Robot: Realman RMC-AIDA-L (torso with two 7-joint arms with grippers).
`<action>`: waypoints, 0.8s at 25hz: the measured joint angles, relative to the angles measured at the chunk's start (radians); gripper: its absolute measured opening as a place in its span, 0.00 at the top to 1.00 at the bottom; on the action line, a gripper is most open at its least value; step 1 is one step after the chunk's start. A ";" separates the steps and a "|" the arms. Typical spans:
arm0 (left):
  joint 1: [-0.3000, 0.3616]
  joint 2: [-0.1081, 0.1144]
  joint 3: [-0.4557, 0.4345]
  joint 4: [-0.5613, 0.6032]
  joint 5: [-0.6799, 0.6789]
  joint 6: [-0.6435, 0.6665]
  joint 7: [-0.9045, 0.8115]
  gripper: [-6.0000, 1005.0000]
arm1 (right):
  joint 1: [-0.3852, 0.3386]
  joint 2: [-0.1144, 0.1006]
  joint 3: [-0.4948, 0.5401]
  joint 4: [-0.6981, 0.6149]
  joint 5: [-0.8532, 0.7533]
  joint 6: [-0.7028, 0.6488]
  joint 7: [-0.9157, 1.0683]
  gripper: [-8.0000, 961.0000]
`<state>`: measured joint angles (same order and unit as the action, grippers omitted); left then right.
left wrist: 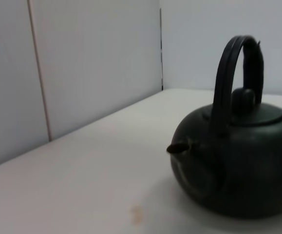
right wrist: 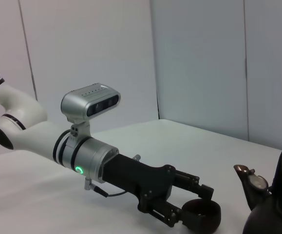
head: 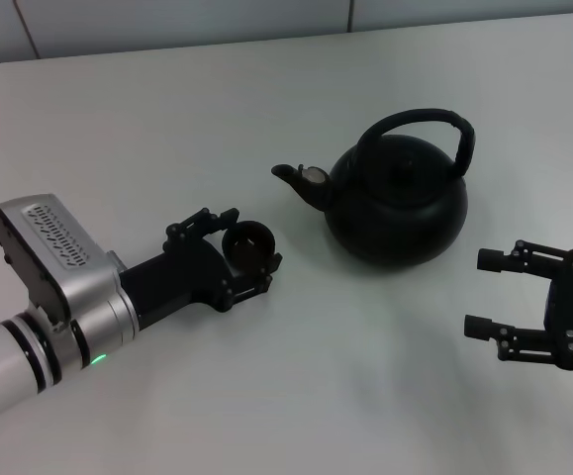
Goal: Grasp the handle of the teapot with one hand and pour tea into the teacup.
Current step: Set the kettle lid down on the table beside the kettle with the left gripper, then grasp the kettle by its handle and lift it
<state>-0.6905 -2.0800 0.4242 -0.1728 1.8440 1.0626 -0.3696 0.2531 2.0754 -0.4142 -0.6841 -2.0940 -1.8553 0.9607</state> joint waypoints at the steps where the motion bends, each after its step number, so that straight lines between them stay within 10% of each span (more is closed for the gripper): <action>1: 0.002 0.000 -0.001 0.002 0.000 0.015 0.000 0.21 | 0.000 0.000 0.000 0.000 0.000 0.001 0.000 0.19; 8: 0.052 0.010 -0.006 0.038 -0.006 0.158 -0.010 0.21 | -0.001 0.000 0.000 0.000 0.000 0.006 0.000 0.19; 20: 0.387 0.027 0.033 0.518 0.002 0.657 -0.342 0.21 | 0.007 0.000 0.020 0.001 0.000 0.011 0.000 0.19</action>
<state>-0.3036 -2.0533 0.4568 0.3447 1.8455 1.7200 -0.7121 0.2601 2.0754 -0.3944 -0.6826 -2.0937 -1.8447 0.9607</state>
